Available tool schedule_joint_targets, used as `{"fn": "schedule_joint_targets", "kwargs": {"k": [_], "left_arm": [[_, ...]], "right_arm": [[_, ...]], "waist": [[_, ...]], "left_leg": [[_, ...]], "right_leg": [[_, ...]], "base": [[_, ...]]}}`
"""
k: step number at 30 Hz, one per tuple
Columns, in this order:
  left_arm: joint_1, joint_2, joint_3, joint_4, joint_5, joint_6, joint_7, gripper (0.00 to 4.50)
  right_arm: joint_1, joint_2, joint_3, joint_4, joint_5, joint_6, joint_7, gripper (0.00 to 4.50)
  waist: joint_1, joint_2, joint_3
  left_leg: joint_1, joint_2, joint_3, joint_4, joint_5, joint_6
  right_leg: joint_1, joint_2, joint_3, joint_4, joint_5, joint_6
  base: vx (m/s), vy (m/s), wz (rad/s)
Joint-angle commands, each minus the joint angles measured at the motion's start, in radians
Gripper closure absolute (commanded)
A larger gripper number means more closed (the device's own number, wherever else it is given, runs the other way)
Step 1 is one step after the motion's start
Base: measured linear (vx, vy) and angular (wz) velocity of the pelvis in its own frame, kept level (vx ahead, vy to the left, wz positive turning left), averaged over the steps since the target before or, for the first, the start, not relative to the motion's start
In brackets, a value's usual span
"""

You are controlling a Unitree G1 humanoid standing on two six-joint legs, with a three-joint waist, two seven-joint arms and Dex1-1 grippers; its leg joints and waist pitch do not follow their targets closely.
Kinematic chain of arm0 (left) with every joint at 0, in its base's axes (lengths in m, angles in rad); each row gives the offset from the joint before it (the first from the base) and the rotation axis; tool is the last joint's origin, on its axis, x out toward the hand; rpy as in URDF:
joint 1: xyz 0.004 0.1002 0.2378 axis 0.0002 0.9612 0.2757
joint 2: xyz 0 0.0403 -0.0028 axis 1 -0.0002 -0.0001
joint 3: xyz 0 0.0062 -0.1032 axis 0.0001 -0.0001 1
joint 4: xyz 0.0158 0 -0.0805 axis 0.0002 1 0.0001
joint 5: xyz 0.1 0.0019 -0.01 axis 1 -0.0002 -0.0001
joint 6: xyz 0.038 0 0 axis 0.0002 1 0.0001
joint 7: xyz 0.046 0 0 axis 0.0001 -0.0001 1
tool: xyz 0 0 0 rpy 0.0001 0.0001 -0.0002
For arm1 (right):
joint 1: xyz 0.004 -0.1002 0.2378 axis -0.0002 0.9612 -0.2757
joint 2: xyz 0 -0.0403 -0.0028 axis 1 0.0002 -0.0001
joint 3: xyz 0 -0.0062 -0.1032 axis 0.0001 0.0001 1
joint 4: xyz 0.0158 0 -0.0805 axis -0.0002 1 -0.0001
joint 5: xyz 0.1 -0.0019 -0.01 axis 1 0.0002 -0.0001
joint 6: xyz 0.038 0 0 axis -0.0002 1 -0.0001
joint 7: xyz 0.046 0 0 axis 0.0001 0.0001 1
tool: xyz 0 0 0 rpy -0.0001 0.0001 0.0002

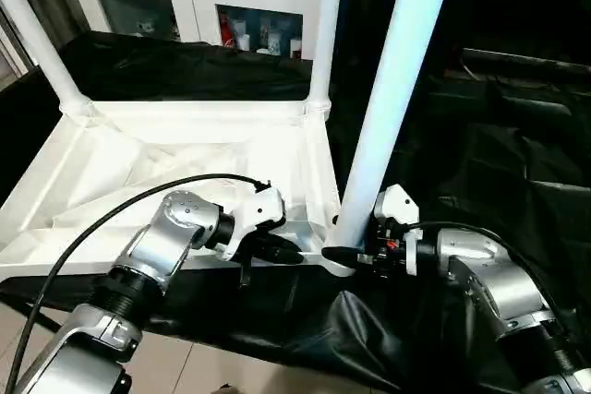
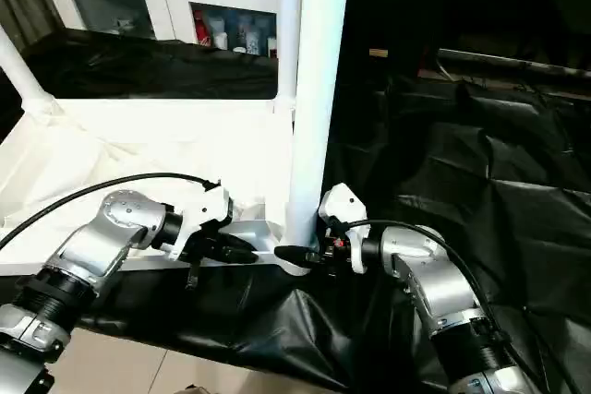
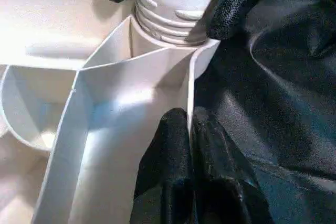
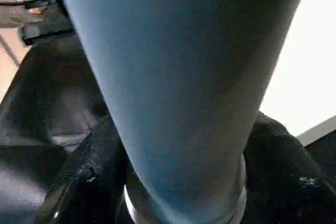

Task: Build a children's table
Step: Rotate leg to tighten

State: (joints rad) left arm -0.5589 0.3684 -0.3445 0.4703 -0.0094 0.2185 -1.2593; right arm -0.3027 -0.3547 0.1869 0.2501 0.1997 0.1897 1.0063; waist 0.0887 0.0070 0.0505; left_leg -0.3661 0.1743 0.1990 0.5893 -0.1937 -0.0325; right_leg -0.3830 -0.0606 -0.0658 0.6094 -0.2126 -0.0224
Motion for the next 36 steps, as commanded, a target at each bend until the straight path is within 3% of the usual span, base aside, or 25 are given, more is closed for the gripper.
{"fn": "schedule_joint_targets", "kwargs": {"k": [1,3,6,7,8,10,12,14,17,18,19,20,23,25,27,28,29,32,36], "left_arm": [[-0.013,-0.051,0.011,0.072,0.019,0.025,0.117,4.50],[-0.039,-0.093,0.022,0.121,0.033,0.028,0.196,4.50],[-0.081,-0.149,0.034,0.190,0.052,0.041,0.303,4.50],[-0.119,-0.194,0.045,0.246,0.063,0.056,0.390,4.50],[-0.150,-0.229,0.052,0.288,0.071,0.074,0.458,4.50],[-0.178,-0.263,0.059,0.324,0.076,0.089,0.514,4.50],[-0.202,-0.293,0.057,0.353,0.084,0.093,0.550,4.50],[-0.209,-0.301,0.050,0.361,0.093,0.080,0.548,4.50],[-0.210,-0.300,0.044,0.361,0.098,0.069,0.528,4.50],[-0.205,-0.282,0.039,0.355,0.097,0.041,0.485,4.50],[-0.203,-0.277,0.038,0.353,0.097,0.036,0.476,4.50],[-0.198,-0.265,0.034,0.346,0.099,0.016,0.457,4.50],[-0.186,-0.237,0.029,0.334,0.092,0.002,0.408,4.50],[-0.175,-0.222,0.031,0.326,0.079,-0.034,0.369,4.50],[-0.141,-0.180,0.027,0.291,0.058,-0.093,0.276,4.50],[-0.126,-0.162,0.023,0.275,0.052,-0.128,0.236,4.50],[-0.126,-0.162,0.023,0.275,0.052,-0.128,0.236,4.50],[-0.084,-0.096,0.013,0.222,0.034,-0.124,0.135,4.50],[-0.046,-0.043,0.000,0.151,-0.001,-0.098,0.010,4.50]], "right_arm": [[0.020,0.042,-0.011,0.036,-0.023,-0.013,-0.103,1.87],[0.026,0.080,-0.032,0.058,-0.032,-0.006,-0.188,1.87],[0.031,0.129,-0.050,0.076,-0.052,0.024,-0.303,1.87],[0.030,0.179,-0.069,0.084,-0.063,0.057,-0.407,1.87],[0.026,0.221,-0.083,0.089,-0.075,0.083,-0.493,1.87],[0.018,0.266,-0.098,0.095,-0.083,0.104,-0.575,1.87],[-0.009,0.322,-0.107,0.109,-0.091,0.113,-0.653,1.87],[-0.029,0.346,-0.103,0.121,-0.092,0.097,-0.667,1.87],[-0.042,0.349,-0.085,0.126,-0.093,0.061,-0.634,1.87],[-0.041,0.322,-0.053,0.108,-0.104,0.013,-0.563,1.87],[-0.040,0.316,-0.050,0.104,-0.103,0.009,-0.549,1.52],[-0.036,0.300,-0.046,0.095,-0.103,0.002,-0.524,1.52],[-0.034,0.264,-0.056,0.077,-0.082,0.032,-0.467,1.15],[-0.035,0.238,-0.058,0.069,-0.079,0.041,-0.441,0.96],[-0.034,0.169,-0.047,0.054,-0.073,0.036,-0.345,0.73],[-0.033,0.143,-0.041,0.050,-0.071,0.029,-0.303,0.73],[-0.033,0.143,-0.041,0.050,-0.071,0.029,-0.303,0.73],[-0.028,0.051,-0.045,0.026,-0.029,0.033,-0.133,0.73],[-0.032,0.007,-0.045,0.025,-0.011,0.035,-0.050,0.73]], "waist": [[-0.004,-0.007,-0.054],[-0.005,-0.008,-0.049],[-0.012,-0.011,-0.038],[-0.010,-0.003,-0.039],[-0.013,-0.006,-0.034],[-0.015,-0.008,-0.036],[-0.015,0.000,-0.040],[-0.017,-0.002,-0.047],[-0.016,-0.001,-0.046],[-0.014,-0.002,-0.047],[-0.013,-0.004,-0.048],[-0.010,-0.004,-0.050],[-0.008,-0.005,-0.050],[-0.008,-0.009,-0.052],[-0.010,-0.004,-0.053],[-0.011,-0.010,-0.056],[-0.014,-0.007,-0.056],[-0.015,-0.007,-0.058],[-0.015,-0.004,-0.060]], "left_leg": [[0.016,0.069,-0.030,-0.067,-0.141,0.046],[0.021,0.069,-0.034,-0.072,-0.203,0.020],[0.026,0.067,-0.038,-0.081,-0.279,-0.007],[0.034,0.068,-0.041,-0.081,-0.297,-0.018],[0.049,0.066,-0.042,-0.080,-0.356,-0.034],[0.049,0.062,-0.046,-0.082,-0.372,-0.044],[0.040,0.066,-0.050,-0.088,-0.347,-0.041],[0.030,0.067,-0.049,-0.091,-0.298,-0.036],[0.031,0.067,-0.044,-0.088,-0.294,-0.025],[0.028,0.067,-0.043,-0.087,-0.280,-0.016],[0.027,0.066,-0.043,-0.086,-0.275,-0.011],[0.023,0.065,-0.042,-0.085,-0.250,-0.001],[0.022,0.065,-0.038,-0.081,-0.217,0.018],[0.014,0.066,-0.041,-0.081,-0.179,0.030],[0.018,0.066,-0.039,-0.079,-0.167,0.034],[0.012,0.066,-0.039,-0.076,-0.148,0.048],[0.011,0.067,-0.036,-0.074,-0.131,0.063],[0.013,0.068,-0.034,-0.071,-0.121,0.076],[0.010,0.072,-0.033,-0.069,-0.100,0.086]], "right_leg": [[0.037,-0.100,0.060,-0.073,-0.120,-0.235],[0.036,-0.104,0.059,-0.085,-0.237,-0.215],[0.030,-0.104,0.061,-0.105,-0.408,-0.157],[0.024,-0.105,0.061,-0.105,-0.426,-0.155],[0.014,-0.105,0.060,-0.116,-0.492,-0.142],[0.016,-0.108,0.060,-0.124,-0.545,-0.117],[0.023,-0.109,0.061,-0.119,-0.496,-0.112],[0.032,-0.107,0.061,-0.107,-0.364,-0.135],[0.032,-0.108,0.064,-0.105,-0.316,-0.155],[0.033,-0.110,0.065,-0.103,-0.296,-0.164],[0.036,-0.109,0.064,-0.103,-0.293,-0.164],[0.040,-0.110,0.064,-0.100,-0.270,-0.165],[0.042,-0.110,0.065,-0.097,-0.247,-0.173],[0.050,-0.109,0.061,-0.090,-0.210,-0.180],[0.047,-0.109,0.062,-0.089,-0.186,-0.187],[0.056,-0.106,0.061,-0.083,-0.146,-0.194],[0.053,-0.107,0.062,-0.079,-0.108,-0.203],[0.052,-0.105,0.060,-0.075,-0.080,-0.225],[0.050,-0.102,0.057,-0.065,-0.037,-0.250]], "base": [[0.000,0.000,0.00],[0.000,0.000,0.00],[0.000,0.000,0.00],[0.000,0.000,0.00],[0.000,0.000,0.00],[0.000,0.000,0.00],[0.000,0.000,0.00],[0.000,0.000,0.00],[0.000,0.000,0.00],[0.000,0.000,0.00],[0.000,0.000,0.00],[0.000,0.000,0.00],[0.000,0.000,0.00],[0.000,0.000,0.00],[0.000,0.000,0.00],[0.000,0.000,0.00],[0.000,0.000,0.00],[0.000,0.000,0.00],[0.000,0.000,0.00]]}}
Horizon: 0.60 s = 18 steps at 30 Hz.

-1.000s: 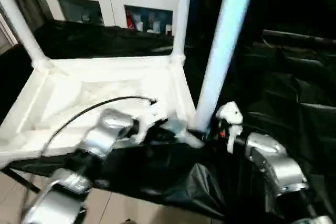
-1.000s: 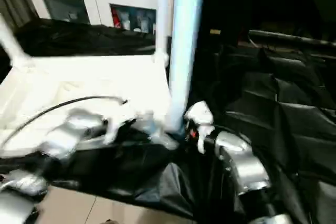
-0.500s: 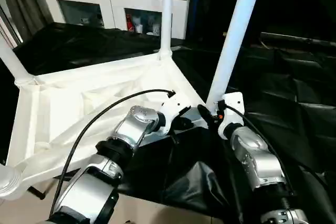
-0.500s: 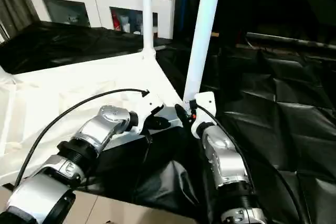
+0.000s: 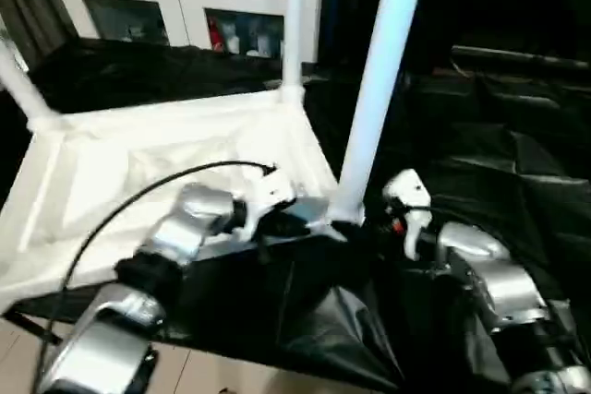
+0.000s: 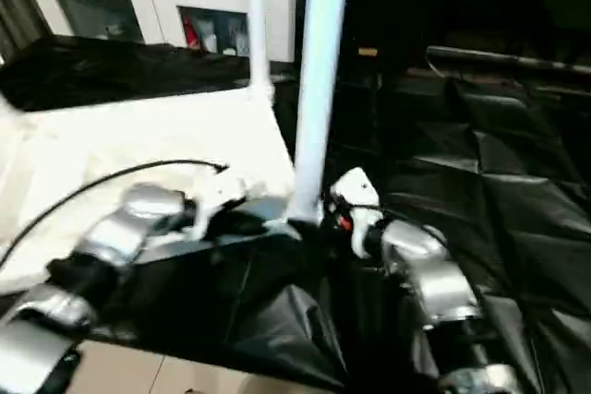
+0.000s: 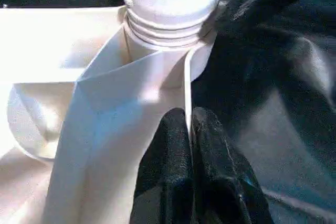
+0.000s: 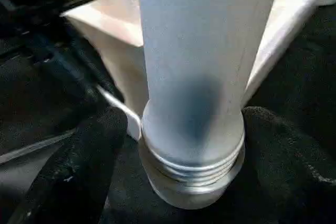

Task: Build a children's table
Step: Rotate leg to tighten

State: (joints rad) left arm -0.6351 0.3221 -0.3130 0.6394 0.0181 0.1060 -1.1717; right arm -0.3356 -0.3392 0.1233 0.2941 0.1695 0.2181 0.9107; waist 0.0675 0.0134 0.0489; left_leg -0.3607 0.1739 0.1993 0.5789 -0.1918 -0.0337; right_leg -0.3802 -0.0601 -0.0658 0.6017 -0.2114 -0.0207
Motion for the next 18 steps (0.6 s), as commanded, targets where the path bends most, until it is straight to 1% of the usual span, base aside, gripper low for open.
{"fn": "schedule_joint_targets", "kwargs": {"k": [1,3,4,5,6,8,9,11,12,13,14,15,18], "left_arm": [[0.040,0.025,-0.039,-0.045,-0.032,0.043,-0.116,4.50],[0.043,0.032,-0.040,-0.054,-0.032,0.048,-0.127,4.50],[0.043,0.032,-0.037,-0.056,-0.033,0.050,-0.124,4.50],[0.044,0.033,-0.035,-0.061,-0.036,0.051,-0.125,4.50],[0.045,0.034,-0.034,-0.068,-0.038,0.054,-0.128,4.50],[0.045,0.035,-0.035,-0.072,-0.037,0.054,-0.132,4.50],[0.046,0.038,-0.035,-0.078,-0.038,0.059,-0.137,4.50],[0.049,0.042,-0.037,-0.091,-0.041,0.068,-0.144,4.50],[0.053,0.047,-0.037,-0.103,-0.042,0.075,-0.148,4.50],[0.056,0.049,-0.038,-0.108,-0.042,0.079,-0.151,4.50],[0.056,0.049,-0.037,-0.109,-0.041,0.080,-0.152,4.50],[0.056,0.049,-0.036,-0.108,-0.041,0.080,-0.151,4.50],[0.058,0.049,-0.035,-0.109,-0.040,0.081,-0.150,4.50]], "right_arm": [[-0.003,-0.022,0.027,-0.013,0.018,0.005,0.061,0.73],[-0.005,-0.028,0.036,-0.003,0.008,-0.004,0.068,0.73],[-0.006,-0.030,0.042,0.001,0.003,-0.008,0.071,0.73],[-0.007,-0.030,0.046,0.006,0.002,-0.013,0.075,0.73],[-0.009,-0.026,0.049,0.010,0.004,-0.018,0.079,0.73],[-0.010,-0.019,0.046,0.011,0.010,-0.019,0.081,0.73],[-0.010,-0.016,0.044,0.009,0.015,-0.018,0.087,0.99],[-0.011,-0.015,0.043,0.009,0.020,-0.017,0.094,1.06],[-0.008,-0.016,0.045,0.006,0.026,-0.014,0.103,1.12],[-0.005,-0.018,0.050,0.003,0.027,-0.014,0.107,1.25],[-0.004,-0.019,0.051,0.002,0.028,-0.013,0.108,1.25],[-0.001,-0.021,0.054,0.000,0.029,-0.013,0.111,1.41],[0.005,-0.024,0.058,-0.002,0.028,-0.013,0.117,1.66]], "waist": [[0.008,-0.008,-0.059],[0.012,-0.008,-0.061],[0.012,-0.008,-0.061],[0.016,-0.007,-0.057],[0.020,-0.006,-0.057],[0.021,-0.007,-0.056],[0.021,-0.005,-0.055],[0.020,-0.007,-0.054],[0.021,-0.003,-0.055],[0.020,-0.005,-0.055],[0.020,-0.006,-0.055],[0.020,-0.007,-0.055],[0.021,-0.007,-0.058]], "left_leg": [[0.007,0.074,-0.033,-0.058,-0.101,0.087],[0.008,0.073,-0.029,-0.054,-0.086,0.091],[0.008,0.073,-0.029,-0.054,-0.086,0.091],[0.008,0.073,-0.029,-0.055,-0.109,0.086],[0.009,0.073,-0.030,-0.056,-0.125,0.074],[0.010,0.073,-0.030,-0.058,-0.141,0.060],[0.010,0.074,-0.032,-0.060,-0.148,0.053],[0.010,0.074,-0.033,-0.061,-0.160,0.044],[0.011,0.073,-0.033,-0.060,-0.166,0.040],[0.010,0.073,-0.033,-0.060,-0.166,0.040],[0.009,0.073,-0.033,-0.060,-0.160,0.040],[0.010,0.073,-0.033,-0.060,-0.154,0.041],[0.008,0.071,-0.032,-0.057,-0.128,0.051]], "right_leg": [[0.045,-0.102,0.056,-0.056,-0.036,-0.256],[0.042,-0.099,0.057,-0.052,-0.007,-0.267],[0.042,-0.099,0.057,-0.052,-0.007,-0.267],[0.039,-0.101,0.057,-0.057,-0.040,-0.264],[0.038,-0.102,0.057,-0.059,-0.073,-0.257],[0.038,-0.102,0.058,-0.061,-0.099,-0.248],[0.038,-0.103,0.058,-0.062,-0.114,-0.245],[0.038,-0.104,0.059,-0.063,-0.132,-0.239],[0.037,-0.103,0.059,-0.064,-0.139,-0.237],[0.038,-0.104,0.060,-0.064,-0.138,-0.237],[0.038,-0.103,0.060,-0.063,-0.129,-0.237],[0.038,-0.102,0.060,-0.063,-0.123,-0.237],[0.040,-0.101,0.059,-0.058,-0.076,-0.244]], "base": [[0.000,0.000,0.00],[0.000,0.000,0.00],[0.000,0.000,0.00],[0.000,0.000,0.00],[0.000,0.000,0.00],[0.000,0.000,0.00],[0.000,0.000,0.00],[0.000,0.000,0.00],[0.000,0.000,0.00],[0.000,0.000,0.00],[0.000,0.000,0.00],[0.000,0.000,0.00],[0.000,0.000,0.00]]}}
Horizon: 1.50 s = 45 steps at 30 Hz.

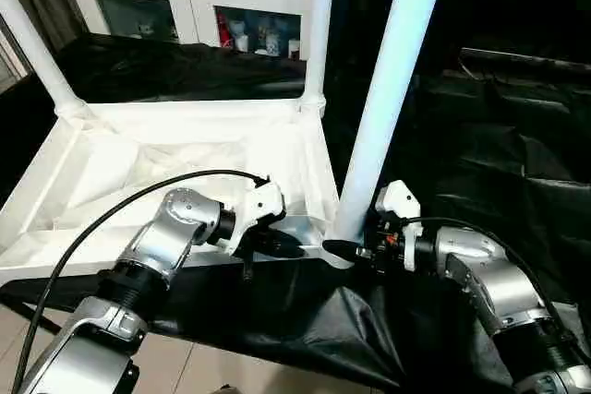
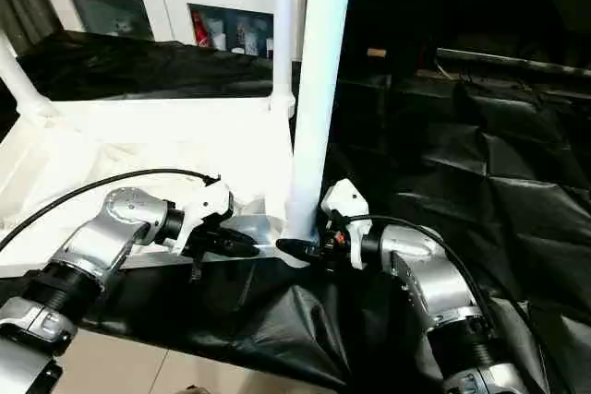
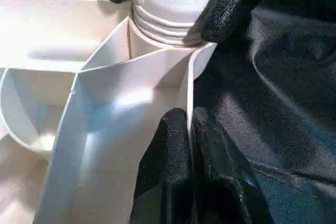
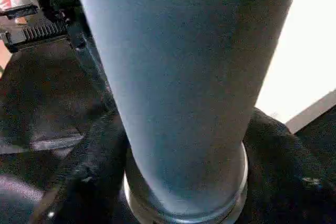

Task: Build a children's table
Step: Rotate leg to tighten

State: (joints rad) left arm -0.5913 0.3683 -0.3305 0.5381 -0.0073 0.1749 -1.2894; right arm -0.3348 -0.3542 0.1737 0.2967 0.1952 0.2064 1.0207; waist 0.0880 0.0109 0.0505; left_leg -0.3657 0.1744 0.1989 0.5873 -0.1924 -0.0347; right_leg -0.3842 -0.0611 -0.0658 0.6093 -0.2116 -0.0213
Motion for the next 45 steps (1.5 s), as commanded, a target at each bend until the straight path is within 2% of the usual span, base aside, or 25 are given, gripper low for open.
{"fn": "schedule_joint_targets", "kwargs": {"k": [1,5,7,9,10,11,12,14,16,17,18,20,21,23,25,27,28,30,32,33,35,36,38,41,45], "left_arm": [[0.015,0.004,-0.016,-0.007,-0.014,0.013,-0.032,4.50],[0.030,0.003,-0.013,-0.018,-0.010,0.033,-0.008,4.50],[0.022,-0.025,-0.004,0.014,0.011,0.040,0.070,4.50],[0.007,-0.061,0.007,0.053,0.025,0.048,0.144,4.50],[-0.019,-0.111,0.018,0.106,0.042,0.054,0.239,4.50],[-0.020,-0.114,0.019,0.109,0.043,0.054,0.245,4.50],[-0.057,-0.177,0.034,0.171,0.054,0.066,0.352,4.50],[-0.091,-0.228,0.047,0.225,0.065,0.075,0.451,4.50],[-0.114,-0.262,0.053,0.259,0.071,0.083,0.515,4.50],[-0.120,-0.272,0.055,0.268,0.072,0.085,0.531,4.50],[-0.138,-0.301,0.053,0.295,0.077,0.086,0.567,4.50],[-0.147,-0.317,0.044,0.306,0.085,0.079,0.575,4.50],[-0.153,-0.329,0.039,0.310,0.087,0.066,0.563,4.50],[-0.155,-0.322,0.036,0.312,0.095,0.048,0.546,4.50],[-0.157,-0.315,0.036,0.319,0.098,0.033,0.535,4.50],[-0.146,-0.280,0.030,0.306,0.092,-0.004,0.468,4.50],[-0.141,-0.269,0.028,0.298,0.089,-0.010,0.448,4.50],[-0.121,-0.226,0.023,0.268,0.077,-0.044,0.370,4.50],[-0.096,-0.176,0.019,0.226,0.061,-0.064,0.276,4.50],[-0.084,-0.154,0.017,0.205,0.052,-0.076,0.231,4.50],[-0.053,-0.102,0.001,0.145,0.027,-0.065,0.114,4.50],[-0.043,-0.084,-0.006,0.127,0.021,-0.067,0.079,4.50],[-0.031,-0.060,-0.009,0.102,0.010,-0.052,0.036,4.50],[-0.016,-0.031,-0.012,0.064,-0.016,-0.024,-0.034,4.50],[-0.007,-0.022,-0.010,0.043,-0.028,-0.011,-0.056,4.50]], "right_arm": [[0.006,-0.009,0.008,-0.005,0.000,-0.002,0.007,1.74],[0.022,0.004,-0.003,0.002,-0.014,-0.010,-0.038,1.82],[0.021,0.042,-0.029,0.027,-0.025,-0.017,-0.128,1.83],[0.021,0.081,-0.055,0.047,-0.032,-0.022,-0.217,1.84],[0.018,0.140,-0.088,0.080,-0.064,-0.034,-0.380,1.84],[0.018,0.144,-0.090,0.082,-0.066,-0.035,-0.391,1.84],[0.017,0.220,-0.129,0.102,-0.090,-0.006,-0.577,1.84],[0.023,0.278,-0.145,0.103,-0.090,0.020,-0.673,1.85],[0.026,0.310,-0.135,0.105,-0.106,0.026,-0.724,1.85],[0.026,0.317,-0.131,0.106,-0.114,0.027,-0.740,1.85],[0.024,0.349,-0.118,0.112,-0.126,0.030,-0.776,1.85],[0.017,0.368,-0.106,0.117,-0.138,0.019,-0.791,1.85],[0.005,0.383,-0.094,0.120,-0.138,-0.007,-0.774,1.85],[0.003,0.383,-0.096,0.116,-0.133,-0.023,-0.754,1.85],[0.003,0.376,-0.092,0.106,-0.130,-0.031,-0.737,1.85],[0.008,0.338,-0.087,0.070,-0.102,-0.043,-0.661,1.29],[0.009,0.326,-0.088,0.060,-0.094,-0.043,-0.640,1.15],[0.010,0.282,-0.095,0.031,-0.060,-0.035,-0.555,1.06],[0.007,0.219,-0.093,0.008,-0.037,-0.013,-0.460,0.81],[0.006,0.188,-0.086,-0.003,-0.027,0.002,-0.410,0.72],[0.004,0.116,-0.056,-0.018,-0.032,0.019,-0.311,0.68],[0.006,0.090,-0.045,-0.026,-0.029,0.026,-0.269,0.49],[0.011,0.049,-0.027,-0.046,-0.016,0.039,-0.192,0.49],[0.006,0.008,-0.008,-0.052,-0.007,0.039,-0.092,0.49],[-0.004,-0.004,0.006,-0.051,0.014,0.048,-0.034,0.49]], "waist": [[0.000,-0.005,-0.060],[0.000,-0.004,-0.059],[-0.001,-0.002,-0.057],[-0.006,-0.003,-0.052],[-0.007,-0.006,-0.051],[-0.008,-0.002,-0.048],[-0.010,-0.002,-0.045],[-0.015,-0.003,-0.046],[-0.011,-0.001,-0.045],[-0.010,-0.001,-0.042],[-0.008,0.004,-0.040],[-0.008,0.003,-0.043],[-0.007,0.007,-0.044],[-0.009,0.008,-0.045],[-0.010,0.009,-0.046],[-0.009,0.008,-0.046],[-0.008,0.007,-0.048],[-0.007,0.005,-0.048],[-0.006,0.002,-0.056],[-0.009,0.007,-0.057],[-0.006,0.002,-0.067],[-0.007,0.007,-0.067],[0.000,0.008,-0.071],[0.007,0.009,-0.071],[0.007,0.008,-0.062]], "left_leg": [[0.013,0.070,-0.031,-0.064,-0.123,0.055],[0.012,0.071,-0.032,-0.064,-0.127,0.056],[0.013,0.069,-0.033,-0.066,-0.145,0.049],[0.016,0.068,-0.035,-0.071,-0.197,0.021],[0.018,0.068,-0.035,-0.072,-0.208,0.015],[0.021,0.069,-0.036,-0.074,-0.220,0.005],[0.026,0.066,-0.038,-0.076,-0.260,-0.014],[0.032,0.065,-0.044,-0.082,-0.299,-0.045],[0.037,0.065,-0.040,-0.080,-0.298,-0.035],[0.039,0.065,-0.039,-0.080,-0.309,-0.031],[0.038,0.061,-0.041,-0.081,-0.327,-0.022],[0.037,0.061,-0.043,-0.084,-0.324,-0.021],[0.036,0.062,-0.044,-0.084,-0.324,-0.021],[0.031,0.064,-0.046,-0.087,-0.317,-0.018],[0.031,0.065,-0.045,-0.088,-0.321,-0.016],[0.029,0.064,-0.046,-0.089,-0.329,-0.013],[0.024,0.064,-0.047,-0.088,-0.312,-0.006],[0.020,0.066,-0.045,-0.087,-0.282,0.009],[0.006,0.066,-0.045,-0.082,-0.203,0.037],[0.007,0.064,-0.041,-0.078,-0.173,0.049],[0.005,0.064,-0.041,-0.069,-0.118,0.063],[0.004,0.063,-0.034,-0.062,-0.068,0.095],[0.002,0.064,-0.032,-0.055,-0.045,0.117],[0.004,0.068,-0.031,-0.054,-0.049,0.124],[0.006,0.073,-0.032,-0.061,-0.115,0.092]], "right_leg": [[0.044,-0.100,0.059,-0.064,-0.067,-0.246],[0.044,-0.101,0.059,-0.065,-0.071,-0.248],[0.043,-0.101,0.059,-0.069,-0.107,-0.243],[0.039,-0.102,0.058,-0.079,-0.199,-0.228],[0.039,-0.103,0.059,-0.083,-0.224,-0.221],[0.033,-0.103,0.060,-0.087,-0.254,-0.215],[0.031,-0.103,0.059,-0.094,-0.327,-0.194],[0.026,-0.104,0.061,-0.102,-0.394,-0.160],[0.023,-0.103,0.065,-0.106,-0.367,-0.158],[0.020,-0.103,0.065,-0.108,-0.374,-0.157],[0.021,-0.106,0.067,-0.114,-0.422,-0.145],[0.024,-0.105,0.066,-0.116,-0.428,-0.131],[0.025,-0.107,0.066,-0.115,-0.424,-0.130],[0.030,-0.107,0.065,-0.112,-0.405,-0.128],[0.028,-0.105,0.065,-0.111,-0.382,-0.132],[0.031,-0.106,0.065,-0.112,-0.389,-0.131],[0.037,-0.107,0.065,-0.109,-0.371,-0.131],[0.038,-0.108,0.066,-0.105,-0.329,-0.139],[0.054,-0.109,0.064,-0.089,-0.222,-0.159],[0.048,-0.106,0.063,-0.086,-0.181,-0.170],[0.058,-0.108,0.063,-0.072,-0.091,-0.188],[0.050,-0.098,0.061,-0.061,0.028,-0.220],[0.050,-0.094,0.057,-0.050,0.099,-0.239],[0.047,-0.097,0.053,-0.048,0.102,-0.252],[0.043,-0.098,0.053,-0.059,-0.028,-0.251]], "base": [[0.000,0.000,0.00],[0.000,0.000,0.00],[0.000,0.000,0.00],[0.000,0.000,0.00],[0.000,0.000,0.00],[0.000,0.000,0.00],[0.000,0.000,0.00],[0.000,0.000,0.00],[0.000,0.000,0.00],[0.000,0.000,0.00],[0.000,0.000,0.00],[0.000,0.000,0.00],[0.000,0.000,0.00],[0.000,0.000,0.00],[0.000,0.000,0.00],[0.000,0.000,0.00],[0.000,0.000,0.00],[0.000,0.000,0.00],[0.000,0.000,0.00],[0.000,0.000,0.00],[0.000,0.000,0.00],[0.000,0.000,0.00],[0.000,0.000,0.00],[0.000,0.000,0.00],[0.000,0.000,0.00]]}}
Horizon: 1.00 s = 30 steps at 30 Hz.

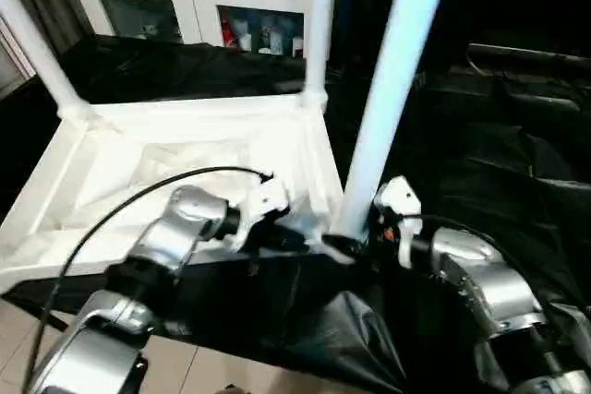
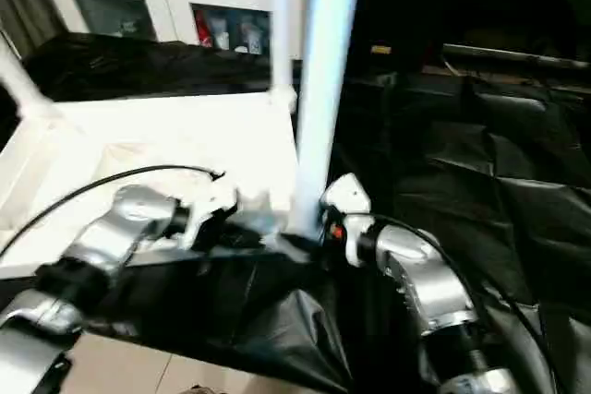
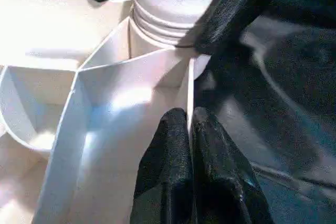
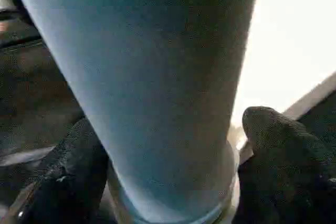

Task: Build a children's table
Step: Rotate leg to tighten

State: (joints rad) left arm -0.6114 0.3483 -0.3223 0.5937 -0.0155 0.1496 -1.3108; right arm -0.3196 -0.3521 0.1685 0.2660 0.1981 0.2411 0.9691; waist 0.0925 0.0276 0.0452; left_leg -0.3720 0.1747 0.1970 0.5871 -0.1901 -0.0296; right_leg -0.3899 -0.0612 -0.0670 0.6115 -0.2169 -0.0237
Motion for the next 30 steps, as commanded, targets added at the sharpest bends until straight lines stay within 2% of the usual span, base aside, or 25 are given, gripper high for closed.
{"fn": "schedule_joint_targets", "kwargs": {"k": [1,3,6,11,13,18,21,26,27,28,29,30], "left_arm": [[0.018,0.003,-0.016,-0.026,-0.022,0.017,-0.033,4.50],[0.023,0.005,-0.014,-0.037,-0.025,0.024,-0.035,4.50],[0.030,0.011,-0.012,-0.050,-0.026,0.035,-0.040,4.50],[0.037,0.015,-0.007,-0.055,-0.025,0.037,-0.033,4.50],[0.035,0.008,-0.003,-0.045,-0.016,0.029,-0.009,4.50],[0.022,-0.022,0.005,-0.009,0.012,0.036,0.078,4.50],[-0.002,-0.063,0.013,0.039,0.032,0.035,0.173,4.50],[-0.076,-0.155,0.032,0.161,0.076,0.061,0.398,4.50],[-0.117,-0.206,0.051,0.226,0.092,0.085,0.530,4.50],[-0.117,-0.206,0.051,0.226,0.092,0.085,0.530,4.50],[-0.144,-0.245,0.063,0.272,0.100,0.096,0.616,4.50],[-0.150,-0.257,0.065,0.284,0.100,0.089,0.632,4.50]], "right_arm": [[-0.021,-0.012,0.016,-0.026,0.029,0.021,0.033,0.65],[-0.023,-0.017,0.017,-0.027,0.034,0.025,0.043,0.75],[-0.026,-0.021,0.015,-0.019,0.032,0.022,0.064,1.07],[-0.025,-0.023,0.014,-0.009,0.024,0.010,0.070,1.50],[-0.020,-0.013,0.012,0.000,0.010,0.000,0.037,1.74],[-0.003,0.023,0.003,0.024,-0.018,-0.019,-0.059,1.83],[0.015,0.080,-0.030,0.040,-0.028,-0.016,-0.176,1.84],[0.026,0.207,-0.089,0.077,-0.057,0.004,-0.464,1.85],[0.015,0.272,-0.122,0.102,-0.080,0.005,-0.618,1.85],[0.015,0.272,-0.122,0.102,-0.080,0.005,-0.618,1.85],[0.003,0.325,-0.146,0.118,-0.083,-0.001,-0.701,1.85],[-0.002,0.343,-0.146,0.122,-0.084,0.000,-0.718,1.85]], "waist": [[0.001,-0.014,-0.056],[0.000,-0.014,-0.053],[0.001,-0.016,-0.054],[0.001,-0.015,-0.059],[0.001,-0.015,-0.059],[-0.004,-0.016,-0.053],[-0.007,-0.017,-0.050],[-0.009,-0.017,-0.049],[-0.010,-0.012,-0.048],[-0.011,-0.014,-0.047],[-0.010,-0.014,-0.047],[-0.009,-0.014,-0.048]], "left_leg": [[0.013,0.073,-0.030,-0.063,-0.134,0.076],[0.015,0.072,-0.030,-0.065,-0.143,0.062],[0.014,0.070,-0.030,-0.064,-0.133,0.058],[0.012,0.068,-0.030,-0.059,-0.088,0.074],[0.013,0.068,-0.030,-0.059,-0.091,0.075],[0.014,0.066,-0.031,-0.061,-0.134,0.051],[0.021,0.065,-0.032,-0.067,-0.169,0.030],[0.025,0.065,-0.033,-0.071,-0.190,0.007],[0.030,0.064,-0.033,-0.073,-0.209,-0.006],[0.032,0.063,-0.032,-0.073,-0.215,-0.015],[0.032,0.062,-0.034,-0.074,-0.225,-0.019],[0.033,0.063,-0.034,-0.074,-0.228,-0.020]], "right_leg": [[0.050,-0.100,0.055,-0.065,-0.057,-0.244],[0.048,-0.101,0.057,-0.070,-0.100,-0.232],[0.049,-0.103,0.059,-0.071,-0.113,-0.225],[0.051,-0.099,0.057,-0.061,-0.036,-0.233],[0.050,-0.099,0.056,-0.061,-0.038,-0.235],[0.048,-0.102,0.059,-0.074,-0.125,-0.220],[0.043,-0.100,0.060,-0.083,-0.206,-0.199],[0.039,-0.100,0.062,-0.089,-0.239,-0.182],[0.032,-0.100,0.063,-0.093,-0.258,-0.182],[0.032,-0.100,0.063,-0.095,-0.271,-0.179],[0.034,-0.101,0.063,-0.096,-0.285,-0.173],[0.034,-0.103,0.064,-0.097,-0.287,-0.171]], "base": [[0.000,0.000,0.00],[0.000,0.000,0.00],[0.000,0.000,0.00],[0.000,0.000,0.00],[0.000,0.000,0.00],[0.000,0.000,0.00],[0.000,0.000,0.00],[0.000,0.000,0.00],[0.000,0.000,0.00],[0.000,0.000,0.00],[0.000,0.000,0.00],[0.000,0.000,0.00]]}}
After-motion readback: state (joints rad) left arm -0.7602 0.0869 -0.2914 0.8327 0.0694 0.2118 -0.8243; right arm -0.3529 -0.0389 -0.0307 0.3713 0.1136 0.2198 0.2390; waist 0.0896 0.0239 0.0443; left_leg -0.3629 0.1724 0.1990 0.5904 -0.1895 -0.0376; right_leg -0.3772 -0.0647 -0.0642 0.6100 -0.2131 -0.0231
